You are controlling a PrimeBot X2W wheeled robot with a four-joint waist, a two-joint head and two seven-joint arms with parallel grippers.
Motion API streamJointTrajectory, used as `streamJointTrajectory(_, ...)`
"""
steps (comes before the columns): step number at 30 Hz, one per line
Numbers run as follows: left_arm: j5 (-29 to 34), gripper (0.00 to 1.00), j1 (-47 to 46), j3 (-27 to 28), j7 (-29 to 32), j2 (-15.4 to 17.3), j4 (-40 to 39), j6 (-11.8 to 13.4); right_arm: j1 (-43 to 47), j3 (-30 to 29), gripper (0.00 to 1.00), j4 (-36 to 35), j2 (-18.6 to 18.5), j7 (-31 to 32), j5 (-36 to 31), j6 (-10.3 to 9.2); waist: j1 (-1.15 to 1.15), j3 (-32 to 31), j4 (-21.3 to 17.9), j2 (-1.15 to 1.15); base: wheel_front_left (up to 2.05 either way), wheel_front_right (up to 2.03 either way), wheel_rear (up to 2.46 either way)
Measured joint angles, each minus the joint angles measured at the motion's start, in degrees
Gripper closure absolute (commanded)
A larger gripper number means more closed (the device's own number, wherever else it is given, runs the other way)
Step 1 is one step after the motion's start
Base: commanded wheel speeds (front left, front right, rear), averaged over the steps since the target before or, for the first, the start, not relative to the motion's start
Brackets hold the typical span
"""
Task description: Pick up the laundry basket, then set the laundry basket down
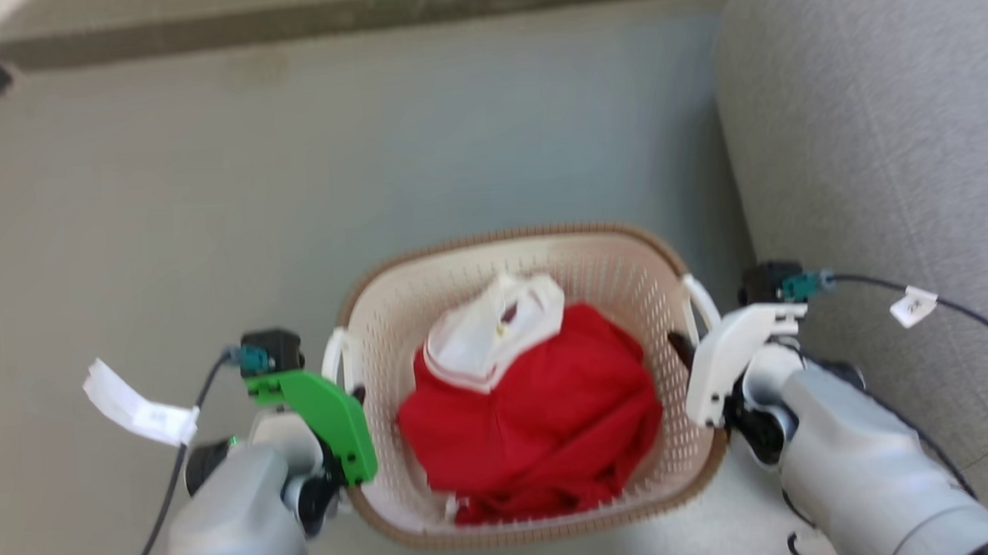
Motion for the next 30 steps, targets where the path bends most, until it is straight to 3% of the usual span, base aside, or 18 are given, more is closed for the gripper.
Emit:
streamJointTrajectory(14,-3.49,1.00,5.49,-1.60,5.46,-0.21,1.89,-0.04,6.03,2.97,1.00,0.30,0.22,5.56,3.86,-0.08,0.00,-11.93,-1.10,0.00,0.00,0.00,0.00)
streamJointTrajectory(30,-5.49,1.00,5.67,-2.07,7.88,-0.21,2.36,-0.04,6.30,4.19,1.00,0.46,0.19,7.44,4.91,-0.51,0.00,-14.80,-1.57,0.00,0.00,0.00,0.00)
